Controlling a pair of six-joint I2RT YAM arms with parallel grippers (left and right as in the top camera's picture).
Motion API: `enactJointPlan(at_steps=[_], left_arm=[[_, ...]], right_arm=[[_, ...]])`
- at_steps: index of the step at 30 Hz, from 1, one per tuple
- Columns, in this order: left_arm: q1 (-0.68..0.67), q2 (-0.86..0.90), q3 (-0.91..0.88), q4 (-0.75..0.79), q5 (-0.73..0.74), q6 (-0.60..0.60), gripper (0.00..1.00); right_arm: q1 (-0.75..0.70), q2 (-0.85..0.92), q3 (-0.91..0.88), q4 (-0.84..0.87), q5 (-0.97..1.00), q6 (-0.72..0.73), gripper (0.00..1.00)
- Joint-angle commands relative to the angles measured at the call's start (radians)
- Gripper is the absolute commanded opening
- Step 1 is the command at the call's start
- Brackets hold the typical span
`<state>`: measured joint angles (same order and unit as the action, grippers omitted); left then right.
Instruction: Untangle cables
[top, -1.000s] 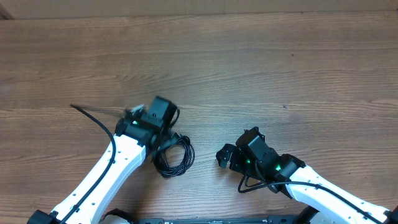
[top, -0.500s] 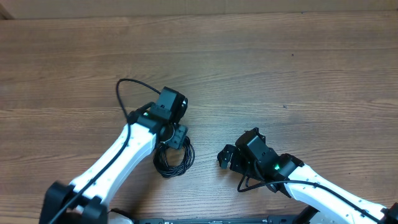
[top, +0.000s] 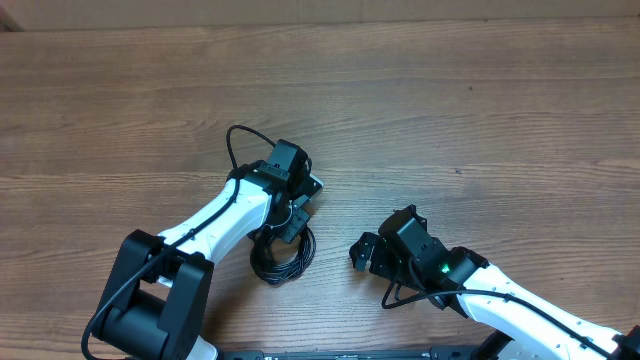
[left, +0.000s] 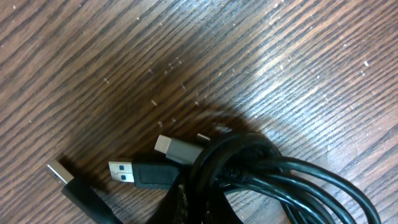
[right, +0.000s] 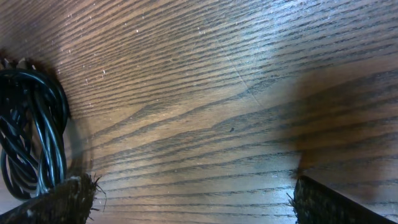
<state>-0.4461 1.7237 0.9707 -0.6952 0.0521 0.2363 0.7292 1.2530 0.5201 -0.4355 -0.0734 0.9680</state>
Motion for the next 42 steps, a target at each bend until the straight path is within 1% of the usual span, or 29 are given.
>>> enactJointPlan(at_steps=[1,6,11,12,15,17,19,21,23,25,27,28,31,32,34,38,42], left_arm=[[-0.006,0.055,-0.015,-0.005,0.012,0.011,0.04],[-0.006,0.008,0.038,-0.044,0.012,-0.082,0.04],[-0.006,-0.082,0.132,-0.148,0.013,-0.178,0.04],[-0.006,-0.108,0.15,-0.171,0.013,-0.204,0.04],[-0.006,-0.189,0.18,-0.225,0.013,-0.289,0.04],[-0.006,-0.254,0.185,-0.257,0.013,-0.319,0.04],[-0.006,-0.302,0.184,-0.281,0.014,-0.327,0.04],[-0.006,-0.354,0.184,-0.307,0.02,-0.327,0.04],[-0.006,-0.401,0.184,-0.327,0.028,-0.326,0.04],[-0.007,-0.437,0.184,-0.334,0.057,-0.3,0.04],[-0.007,-0.46,0.184,-0.336,0.122,-0.213,0.04],[-0.007,-0.468,0.184,-0.341,0.172,-0.15,0.04],[-0.007,-0.476,0.184,-0.379,0.324,0.012,0.04],[-0.007,-0.476,0.184,-0.397,0.368,0.056,0.04],[-0.007,-0.476,0.184,-0.433,0.417,0.107,0.04],[-0.007,-0.476,0.184,-0.458,0.438,0.124,0.04],[-0.007,-0.476,0.184,-0.441,0.477,0.123,0.04]], right_arm=[[0.006,0.004,-0.002,0.003,0.013,0.001,1.0],[0.006,0.004,-0.002,-0.002,0.012,0.001,0.99],[0.005,0.004,-0.002,-0.004,-0.045,-0.011,0.99],[0.005,0.003,-0.002,-0.003,-0.071,-0.037,0.98],[0.005,-0.017,-0.002,0.0,-0.155,-0.139,0.91],[0.005,-0.052,-0.002,0.0,-0.204,-0.196,0.9],[0.005,-0.094,-0.002,0.001,-0.237,-0.232,0.88],[0.005,-0.156,-0.002,0.01,-0.275,-0.272,0.88],[0.005,-0.234,-0.002,0.04,-0.329,-0.344,0.88],[0.005,-0.311,-0.002,0.08,-0.377,-0.44,0.88],[0.005,-0.372,-0.002,0.103,-0.373,-0.512,0.88],[0.005,-0.396,-0.002,0.111,-0.365,-0.545,0.87],[0.005,-0.435,-0.002,0.122,-0.338,-0.573,0.78],[0.005,-0.441,-0.002,0.123,-0.336,-0.573,0.73],[0.005,-0.442,-0.002,0.127,-0.345,-0.571,0.65],[0.005,-0.442,-0.002,0.133,-0.348,-0.566,0.55],[0.005,-0.438,-0.002,0.164,-0.347,-0.523,0.49]])
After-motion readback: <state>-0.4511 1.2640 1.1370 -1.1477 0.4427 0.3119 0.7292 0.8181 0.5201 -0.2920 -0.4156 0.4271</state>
